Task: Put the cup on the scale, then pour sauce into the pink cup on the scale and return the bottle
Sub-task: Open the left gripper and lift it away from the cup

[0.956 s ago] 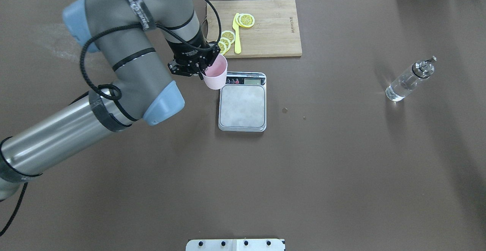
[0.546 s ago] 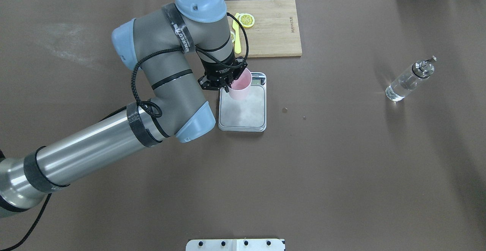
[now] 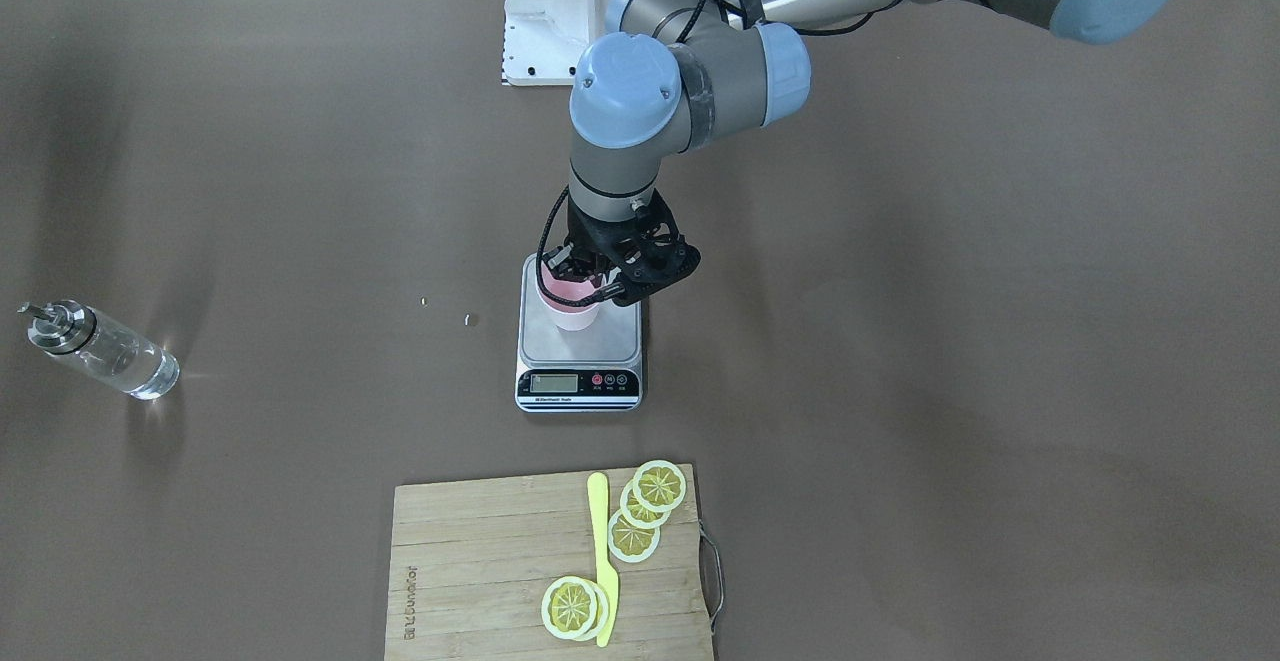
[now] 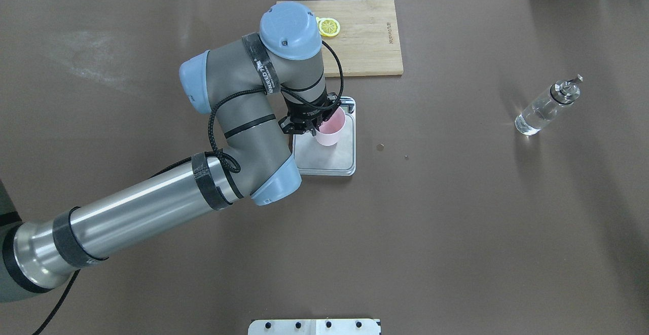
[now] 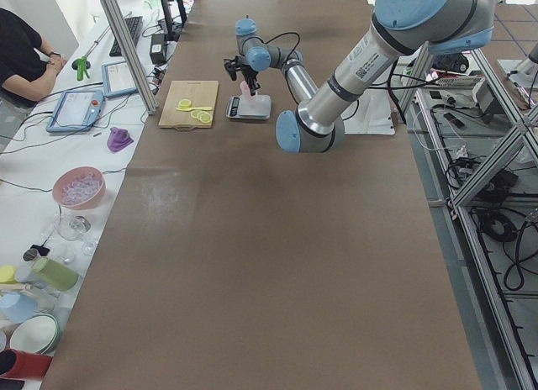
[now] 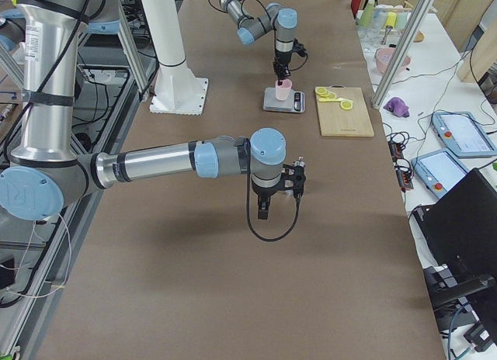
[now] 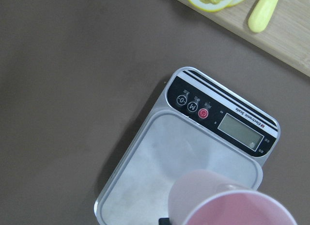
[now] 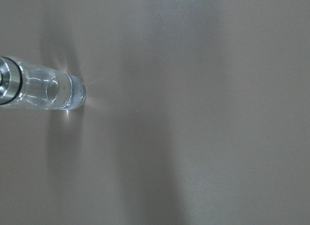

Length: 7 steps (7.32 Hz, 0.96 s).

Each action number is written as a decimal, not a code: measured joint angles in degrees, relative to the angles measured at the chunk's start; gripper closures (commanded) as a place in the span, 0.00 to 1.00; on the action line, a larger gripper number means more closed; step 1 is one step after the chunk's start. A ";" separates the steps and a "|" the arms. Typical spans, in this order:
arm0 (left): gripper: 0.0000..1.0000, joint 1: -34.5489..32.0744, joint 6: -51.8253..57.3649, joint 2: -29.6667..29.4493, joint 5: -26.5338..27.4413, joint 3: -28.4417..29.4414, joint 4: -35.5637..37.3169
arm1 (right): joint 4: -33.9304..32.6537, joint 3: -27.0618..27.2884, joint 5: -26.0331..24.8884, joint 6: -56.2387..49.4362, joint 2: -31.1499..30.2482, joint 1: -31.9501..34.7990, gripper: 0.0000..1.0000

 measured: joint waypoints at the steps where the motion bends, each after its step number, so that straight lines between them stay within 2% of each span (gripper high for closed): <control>1: 0.03 0.11 0.15 0.34 0.21 -0.04 -0.13 | 0.02 0.05 0.00 -0.01 0.00 0.00 0.00; 5: 0.02 -1.01 0.50 0.80 0.06 -3.52 0.62 | 0.01 0.21 0.04 -0.14 0.41 0.00 0.00; 7: 0.02 -4.48 2.36 1.00 -0.73 -9.89 6.03 | 0.01 0.24 0.02 -0.17 1.68 -0.09 0.01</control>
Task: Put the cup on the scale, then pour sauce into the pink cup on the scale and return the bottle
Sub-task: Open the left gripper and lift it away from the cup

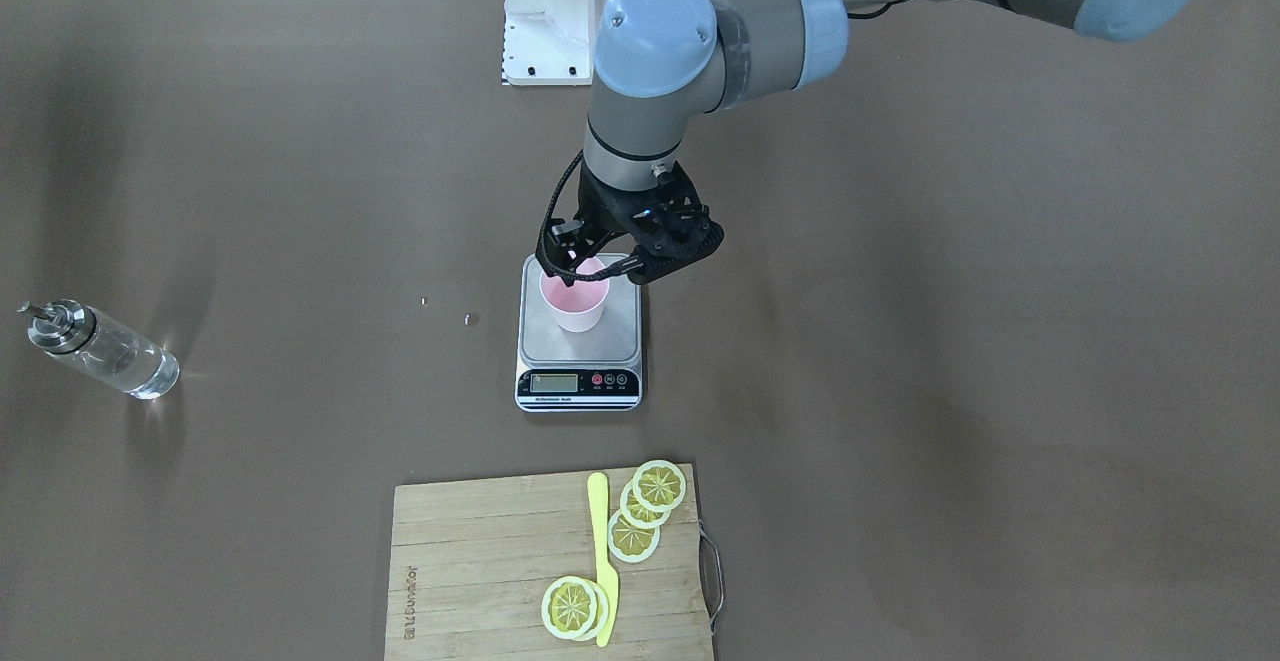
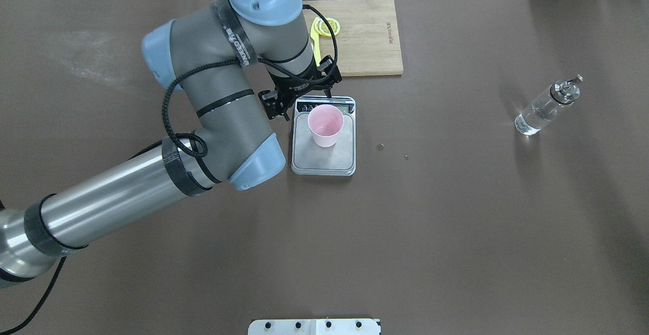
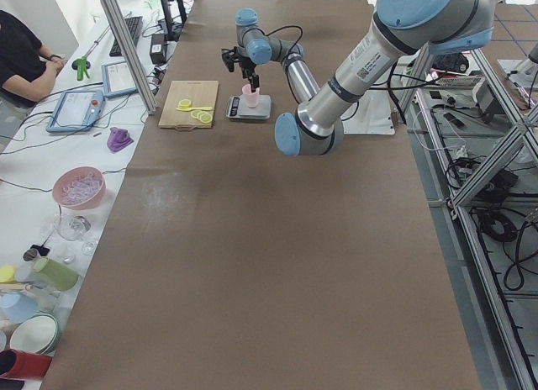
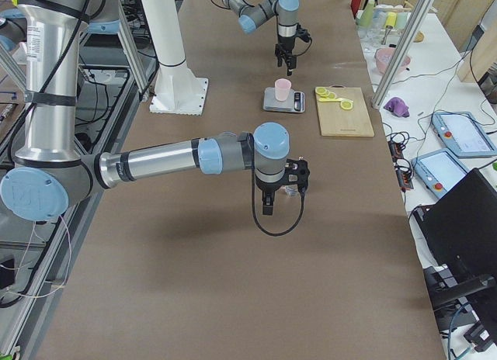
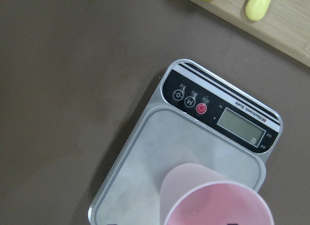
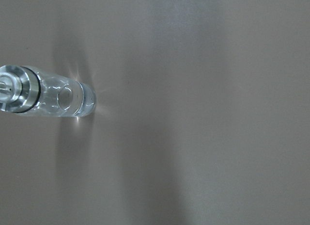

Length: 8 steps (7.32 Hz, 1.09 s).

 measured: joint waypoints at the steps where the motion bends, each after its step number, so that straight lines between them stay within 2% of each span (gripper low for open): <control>1: 0.02 -1.88 2.39 0.88 -0.17 -3.63 3.88 | 0.00 0.02 0.72 -0.01 0.35 -0.04 0.00; 3: 0.02 -5.28 8.21 5.93 -0.21 -9.21 7.46 | 2.09 0.53 3.22 -0.75 0.79 -0.22 0.00; 6: 0.02 -7.99 11.85 9.57 -0.11 -11.93 8.07 | 17.16 0.32 -3.84 -0.80 0.09 -3.55 0.04; 7: 0.02 -8.44 12.32 9.84 -0.06 -12.04 8.11 | 19.04 -0.14 -4.98 0.14 1.02 -5.36 0.11; 8: 0.02 -8.88 13.02 10.20 -0.03 -12.06 8.13 | 20.21 -0.25 -5.55 3.85 1.64 -7.58 0.05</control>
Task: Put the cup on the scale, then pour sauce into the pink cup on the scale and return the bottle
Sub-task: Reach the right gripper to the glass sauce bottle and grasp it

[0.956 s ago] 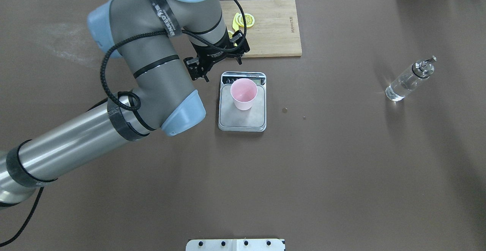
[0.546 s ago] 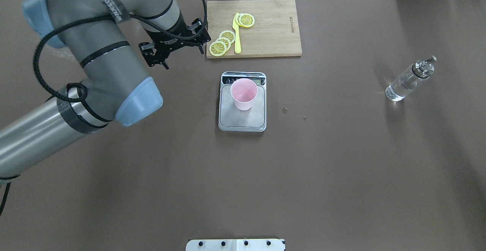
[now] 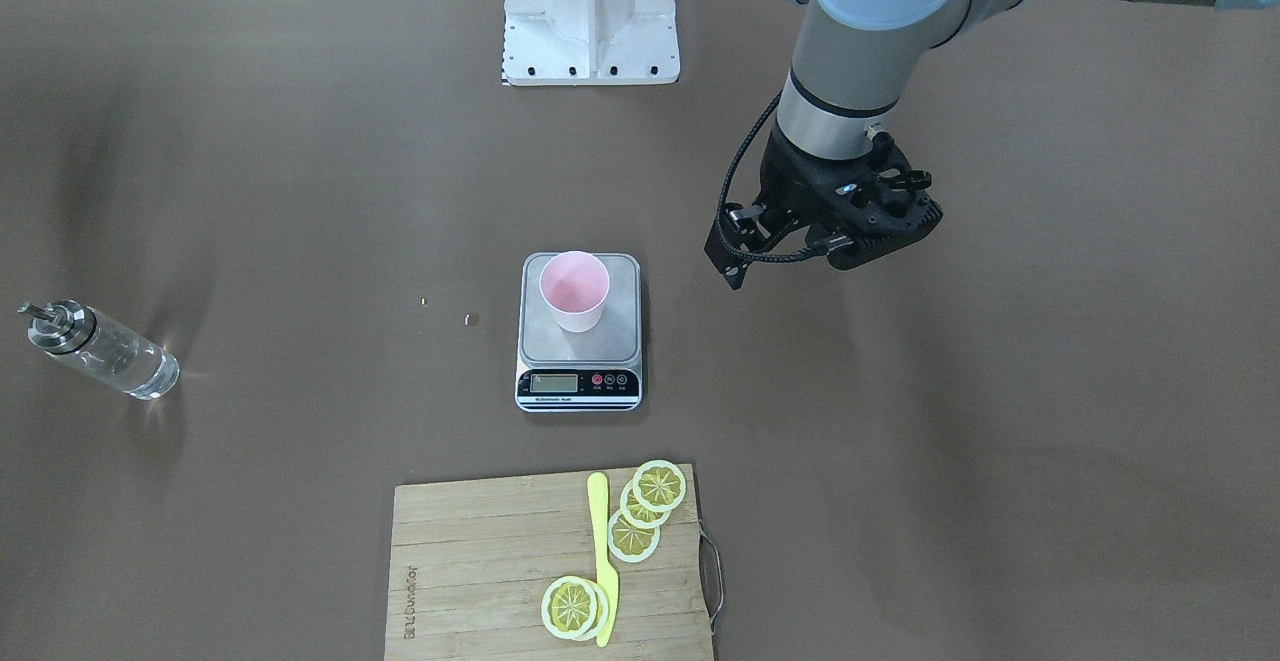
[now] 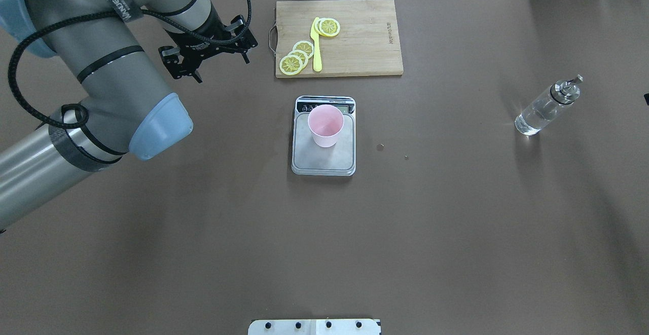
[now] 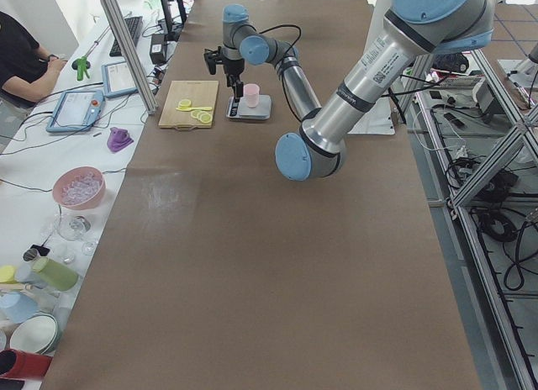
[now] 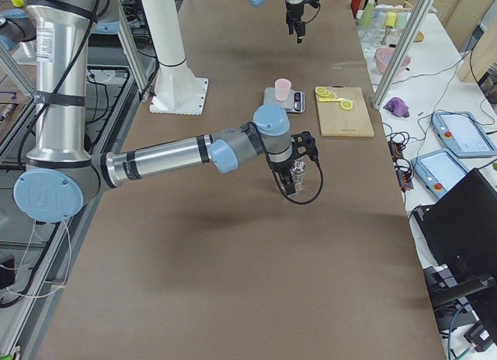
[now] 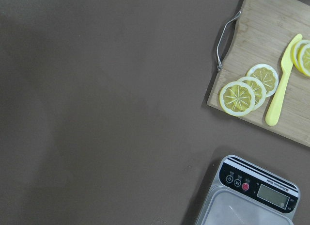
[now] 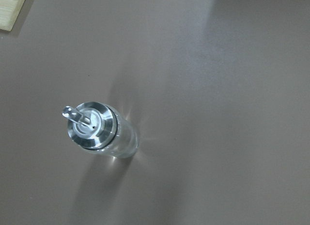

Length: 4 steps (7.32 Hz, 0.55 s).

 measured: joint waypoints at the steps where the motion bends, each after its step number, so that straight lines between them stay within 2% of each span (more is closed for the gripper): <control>1: 0.02 -0.38 0.43 0.51 0.01 -0.05 -0.01 | 2.73 -0.07 -1.42 6.29 0.17 -2.81 0.05; 4: 0.02 -0.75 0.89 1.31 0.02 -0.11 -0.06 | 15.40 -0.43 -9.81 23.41 -2.19 -12.63 0.01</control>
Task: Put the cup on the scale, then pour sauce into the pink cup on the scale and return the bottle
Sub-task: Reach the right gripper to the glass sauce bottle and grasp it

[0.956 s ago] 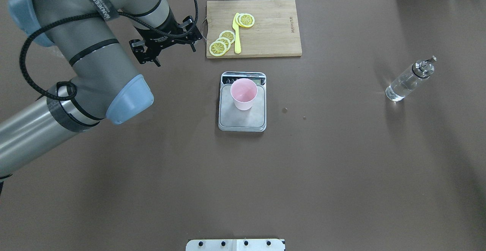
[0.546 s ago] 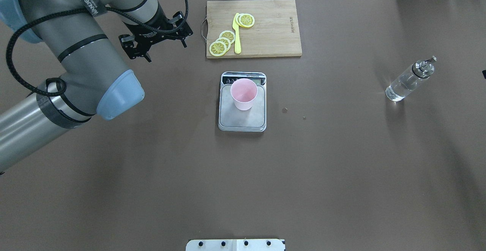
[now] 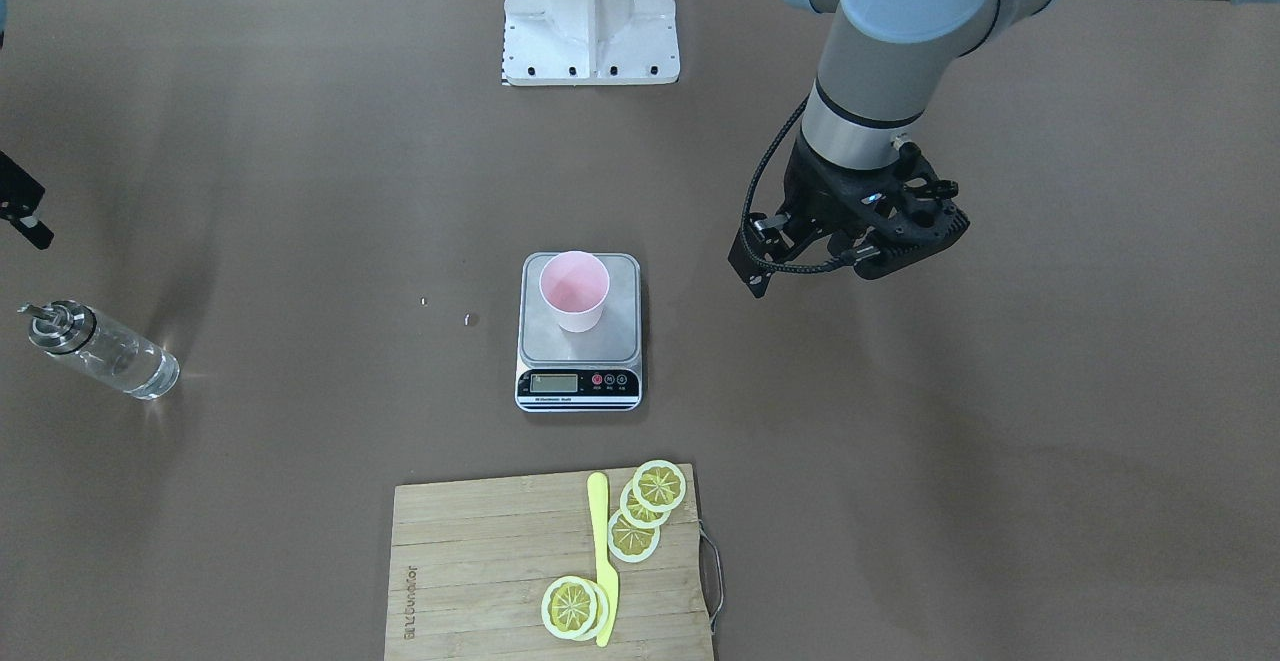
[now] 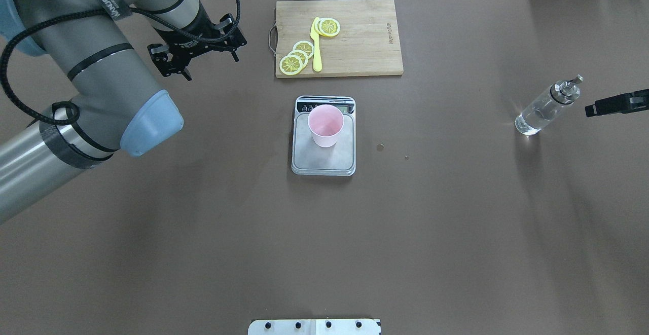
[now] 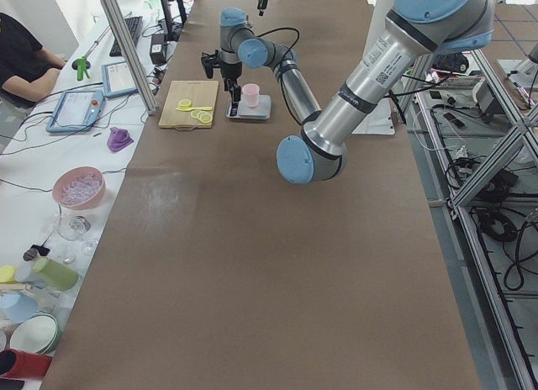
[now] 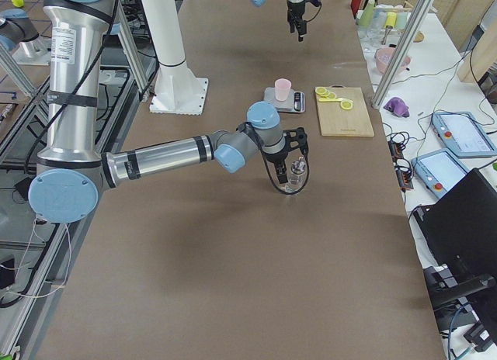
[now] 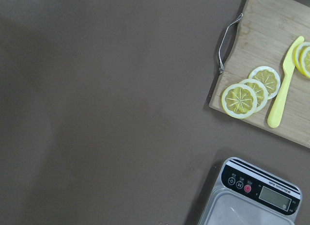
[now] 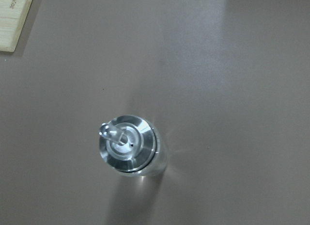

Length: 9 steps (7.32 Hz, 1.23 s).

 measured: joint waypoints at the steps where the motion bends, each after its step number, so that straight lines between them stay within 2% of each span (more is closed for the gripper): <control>1: 0.02 -0.05 0.10 0.22 0.00 0.00 -0.03 | 1.25 -0.07 -1.68 1.79 -0.57 -1.70 0.01; 3: 0.02 -0.11 0.15 0.33 -0.05 0.00 -0.06 | 2.03 -0.71 -7.68 2.41 -0.83 -4.72 0.01; 5: 0.02 -0.13 0.16 0.37 -0.03 0.01 -0.07 | 6.88 -3.23 -12.60 3.18 -0.93 -7.98 0.01; 7: 0.02 -0.13 0.12 0.44 0.02 0.03 -0.07 | 14.00 -6.02 -14.06 5.87 -1.02 -9.80 0.01; 9: 0.02 -0.13 0.15 0.49 0.16 0.13 -0.12 | 17.70 -7.34 -16.17 6.82 -1.04 -11.02 0.01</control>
